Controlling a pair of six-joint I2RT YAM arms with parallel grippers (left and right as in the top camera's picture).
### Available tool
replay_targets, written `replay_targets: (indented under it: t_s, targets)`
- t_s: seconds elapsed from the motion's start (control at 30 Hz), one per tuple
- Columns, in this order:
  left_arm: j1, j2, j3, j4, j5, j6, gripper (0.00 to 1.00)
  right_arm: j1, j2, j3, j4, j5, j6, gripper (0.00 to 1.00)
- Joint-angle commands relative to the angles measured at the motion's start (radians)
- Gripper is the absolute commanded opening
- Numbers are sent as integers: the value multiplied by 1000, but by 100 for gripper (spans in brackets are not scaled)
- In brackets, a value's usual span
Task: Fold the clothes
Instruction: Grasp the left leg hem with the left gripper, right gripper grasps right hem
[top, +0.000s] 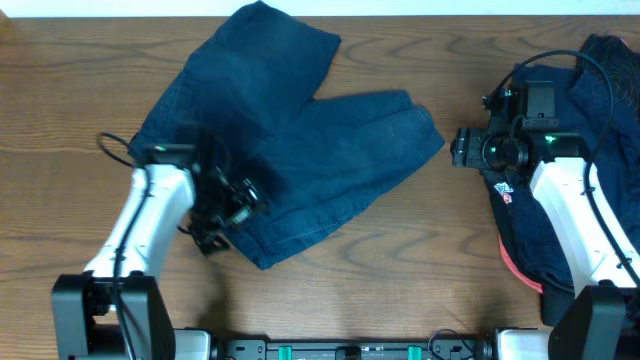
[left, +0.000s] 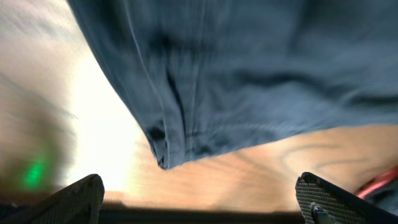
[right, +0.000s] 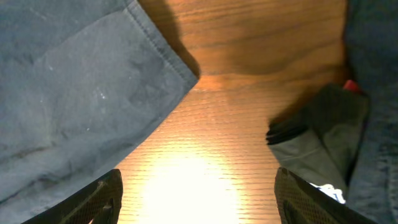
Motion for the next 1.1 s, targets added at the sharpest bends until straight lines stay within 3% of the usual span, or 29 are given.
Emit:
replay_targets:
  t_s: [0.0,0.3,0.67,0.73,0.8,0.87,0.93,1.07]
  targets:
    - [-63,-1,-77,14,1,-111,100,9,26,1,0,-46,7,77]
    - [-169,-1,-209,146,1,-218,100,47,182,1,24,-122,137,77]
    - [-177,-1,-217,164,-4,-219,100,93,403,1,287,-203,227,74]
    - [-177,-1,-217,164,-7,-219,100,93,427,1,330,-204,240,69]
    - [-177,-1,-217,164,-7,-219,100,93,447,1,375,-204,248,53]
    - [-177,-1,-217,164,-7,-219,100,93,453,1,404,-203,246,31]
    - [-177,-1,-217,164,-8,-219,100,91,448,1,411,-204,246,1]
    - [-177,-1,-217,165,-29,-219,100,71,396,2,354,-183,227,1]
